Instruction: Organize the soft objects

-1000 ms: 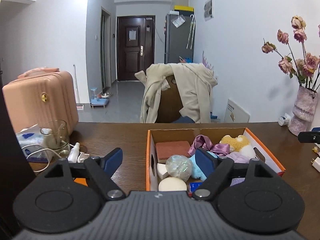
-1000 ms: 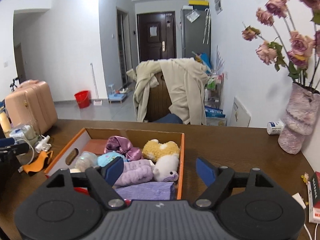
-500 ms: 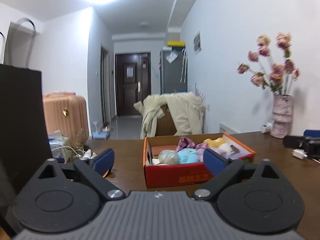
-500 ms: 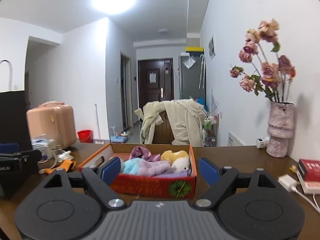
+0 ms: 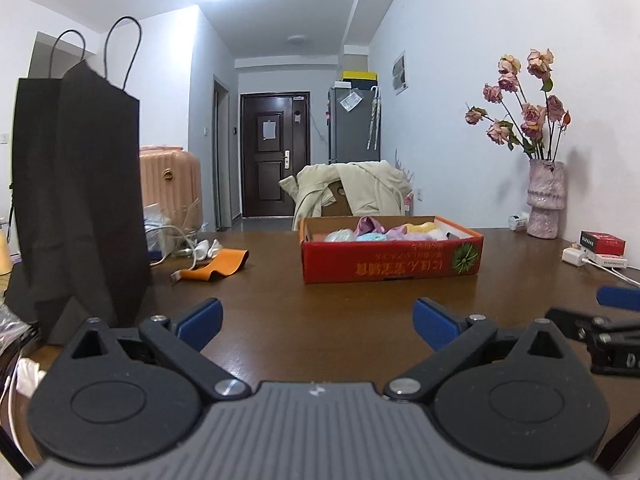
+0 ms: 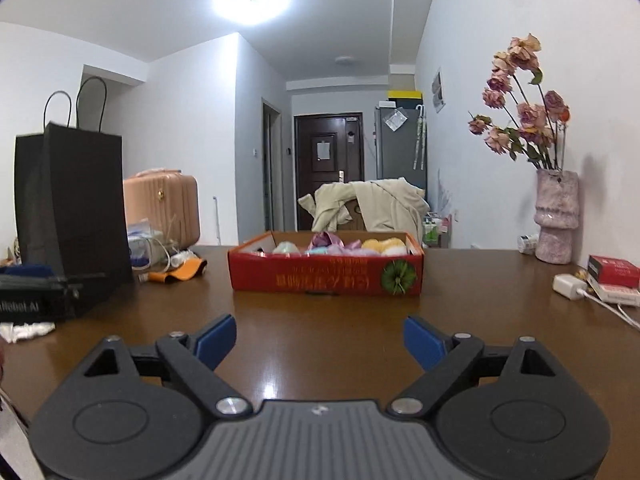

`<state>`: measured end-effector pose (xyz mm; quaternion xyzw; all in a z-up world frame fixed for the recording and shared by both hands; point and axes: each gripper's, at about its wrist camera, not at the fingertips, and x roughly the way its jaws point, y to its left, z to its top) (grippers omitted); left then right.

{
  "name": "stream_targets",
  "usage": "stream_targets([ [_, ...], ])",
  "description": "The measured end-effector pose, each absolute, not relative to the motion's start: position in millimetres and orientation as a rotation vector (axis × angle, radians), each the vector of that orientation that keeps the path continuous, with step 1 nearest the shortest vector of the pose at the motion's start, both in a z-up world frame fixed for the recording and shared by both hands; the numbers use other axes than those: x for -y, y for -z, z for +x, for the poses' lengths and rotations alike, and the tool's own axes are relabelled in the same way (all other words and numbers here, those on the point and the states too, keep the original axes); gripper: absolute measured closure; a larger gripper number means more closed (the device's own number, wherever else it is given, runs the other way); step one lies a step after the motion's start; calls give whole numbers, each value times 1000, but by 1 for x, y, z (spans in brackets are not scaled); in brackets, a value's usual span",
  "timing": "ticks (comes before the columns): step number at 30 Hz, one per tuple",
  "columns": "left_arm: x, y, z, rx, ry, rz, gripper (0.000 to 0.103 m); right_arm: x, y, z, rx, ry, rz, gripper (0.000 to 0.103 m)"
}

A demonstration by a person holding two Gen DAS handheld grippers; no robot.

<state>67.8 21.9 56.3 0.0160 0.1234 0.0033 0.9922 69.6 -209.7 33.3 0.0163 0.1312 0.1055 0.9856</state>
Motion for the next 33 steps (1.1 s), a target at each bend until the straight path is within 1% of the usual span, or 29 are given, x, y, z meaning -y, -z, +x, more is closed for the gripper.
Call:
stream_targets([
  [2, -22, -55, 68, -246, -1, 32, 0, 212, -29, 65, -271, -214, 60, 7],
  [5, -24, -53, 69, -240, -3, 22, 0, 215, -29, 59, -250, -198, 64, 2],
  [9, -25, -50, 67, -242, 0, 18, 0, 216, -30, 60, -221, -168, 61, 1],
  [33, -23, -49, 64, -239, 12, 27, 0, 217, -20, 61, -226, -136, 78, 0],
])
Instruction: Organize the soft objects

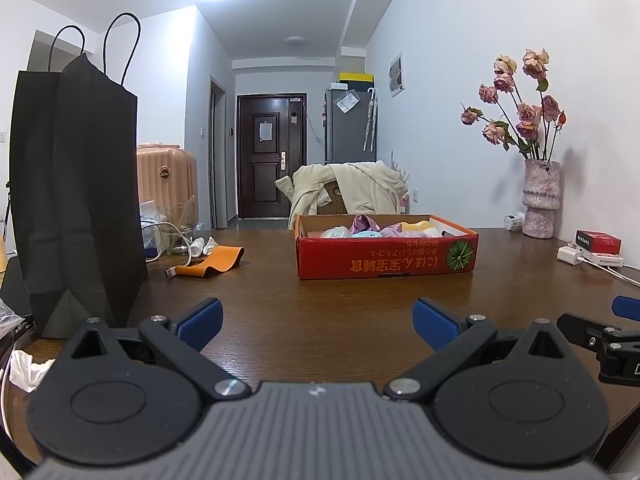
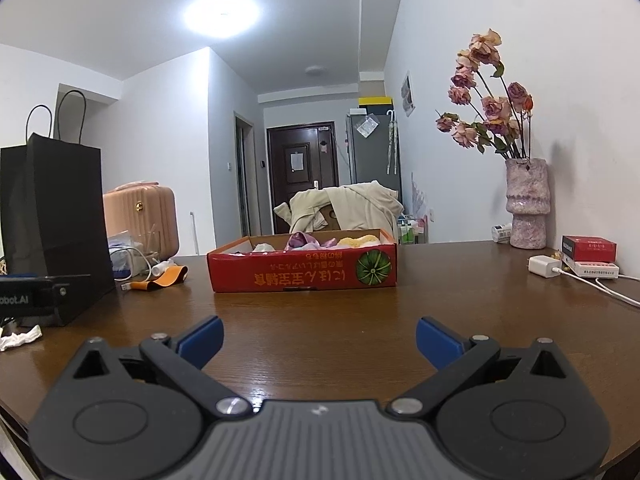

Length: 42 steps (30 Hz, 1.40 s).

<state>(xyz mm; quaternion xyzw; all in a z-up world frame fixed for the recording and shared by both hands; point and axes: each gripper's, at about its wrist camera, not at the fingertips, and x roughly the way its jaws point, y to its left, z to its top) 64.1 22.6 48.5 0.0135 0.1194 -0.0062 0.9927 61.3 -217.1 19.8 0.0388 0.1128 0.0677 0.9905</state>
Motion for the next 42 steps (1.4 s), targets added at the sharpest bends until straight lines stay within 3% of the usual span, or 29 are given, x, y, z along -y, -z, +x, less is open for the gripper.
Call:
stream_targets([
  [42, -25, -47, 65, -242, 13, 29, 0, 216, -17, 64, -234, -134, 72, 0],
])
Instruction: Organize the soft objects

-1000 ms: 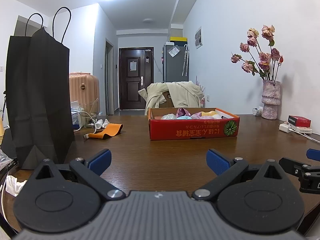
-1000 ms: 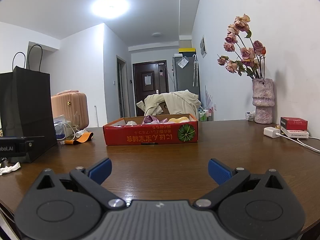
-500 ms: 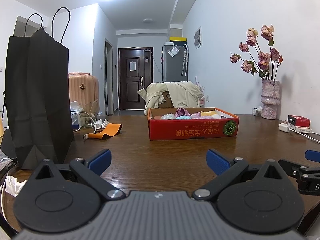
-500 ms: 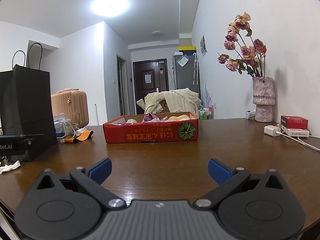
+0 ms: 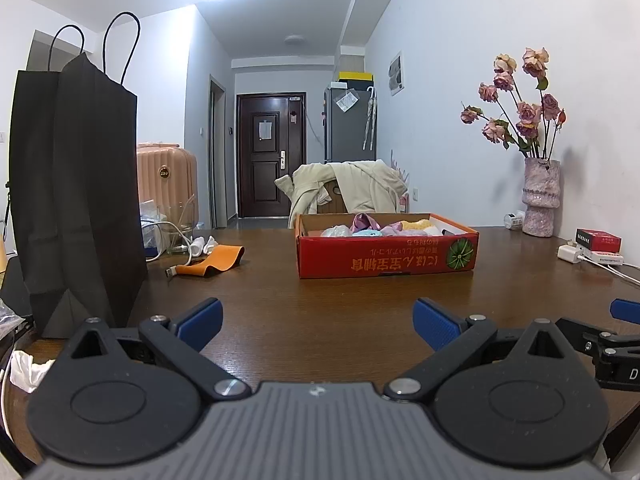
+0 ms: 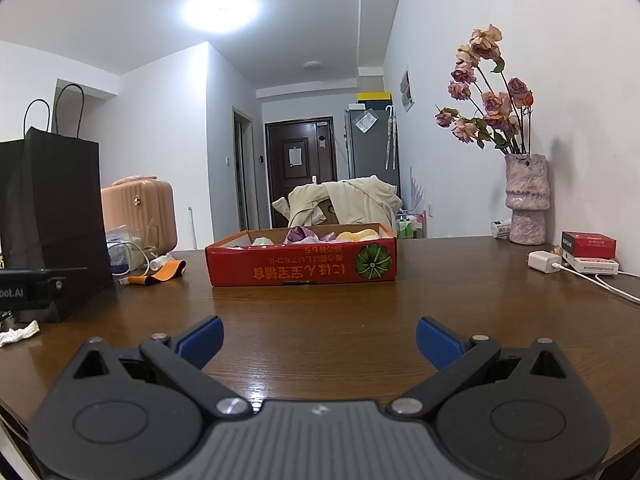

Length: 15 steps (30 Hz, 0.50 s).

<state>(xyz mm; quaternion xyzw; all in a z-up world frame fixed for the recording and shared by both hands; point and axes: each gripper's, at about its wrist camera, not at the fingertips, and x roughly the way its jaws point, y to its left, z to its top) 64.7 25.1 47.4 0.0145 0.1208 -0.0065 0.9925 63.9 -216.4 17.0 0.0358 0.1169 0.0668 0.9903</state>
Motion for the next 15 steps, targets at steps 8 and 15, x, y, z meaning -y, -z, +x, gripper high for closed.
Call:
stream_targets([
  [8, -23, -47, 65, -241, 11, 28, 0, 218, -16, 65, -234, -128, 71, 0],
  [15, -24, -46, 65, -245, 11, 26, 0, 218, -15, 64, -225, -123, 73, 0],
])
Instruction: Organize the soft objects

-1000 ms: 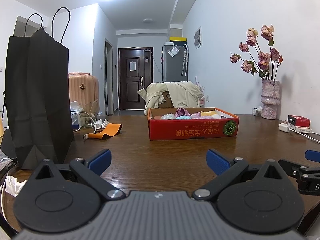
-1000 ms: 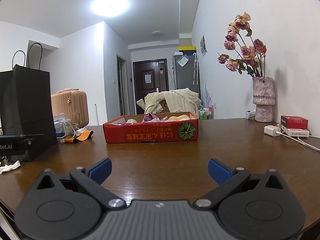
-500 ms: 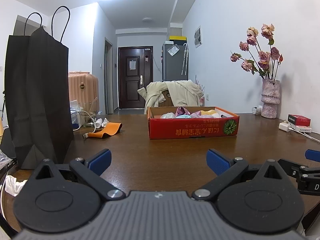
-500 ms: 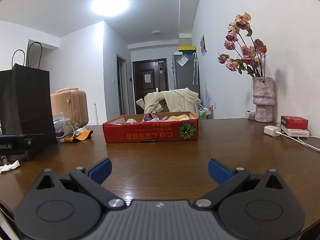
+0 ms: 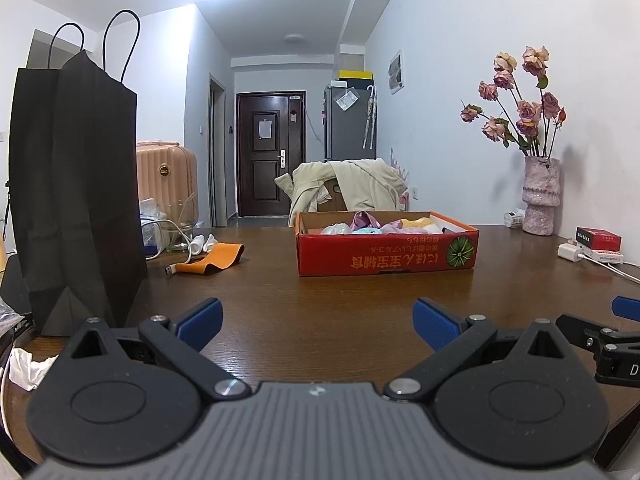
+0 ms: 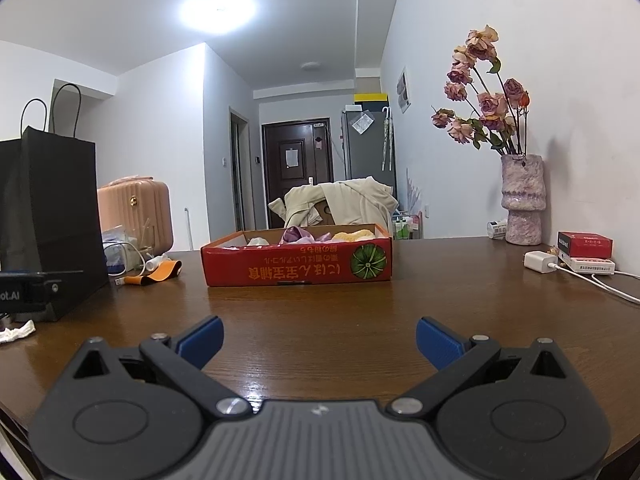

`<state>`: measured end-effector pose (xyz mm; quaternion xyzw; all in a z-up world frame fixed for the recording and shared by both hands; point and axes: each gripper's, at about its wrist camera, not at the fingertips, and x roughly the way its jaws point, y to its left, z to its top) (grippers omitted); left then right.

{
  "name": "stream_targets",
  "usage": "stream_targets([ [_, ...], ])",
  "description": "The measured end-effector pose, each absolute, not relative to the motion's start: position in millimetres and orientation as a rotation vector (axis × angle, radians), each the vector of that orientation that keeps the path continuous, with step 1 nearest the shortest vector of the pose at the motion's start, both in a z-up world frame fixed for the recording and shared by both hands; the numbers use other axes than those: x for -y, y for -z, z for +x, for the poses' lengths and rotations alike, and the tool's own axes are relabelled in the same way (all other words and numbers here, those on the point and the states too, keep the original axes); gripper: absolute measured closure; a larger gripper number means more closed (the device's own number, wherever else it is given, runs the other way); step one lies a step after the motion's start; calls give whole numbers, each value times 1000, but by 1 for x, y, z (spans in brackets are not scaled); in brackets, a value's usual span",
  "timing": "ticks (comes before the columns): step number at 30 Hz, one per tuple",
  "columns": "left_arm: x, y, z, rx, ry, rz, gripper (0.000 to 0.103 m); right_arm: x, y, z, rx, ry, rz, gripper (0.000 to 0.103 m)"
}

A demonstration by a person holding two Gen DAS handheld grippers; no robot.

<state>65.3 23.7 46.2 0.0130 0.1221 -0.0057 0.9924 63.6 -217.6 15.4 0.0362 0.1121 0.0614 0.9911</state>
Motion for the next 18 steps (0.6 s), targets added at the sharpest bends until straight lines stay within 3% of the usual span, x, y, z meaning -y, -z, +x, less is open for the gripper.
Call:
stream_targets([
  [18, -27, -50, 59, -171, -22, -21, 0, 219, -20, 60, -179, -107, 75, 0],
])
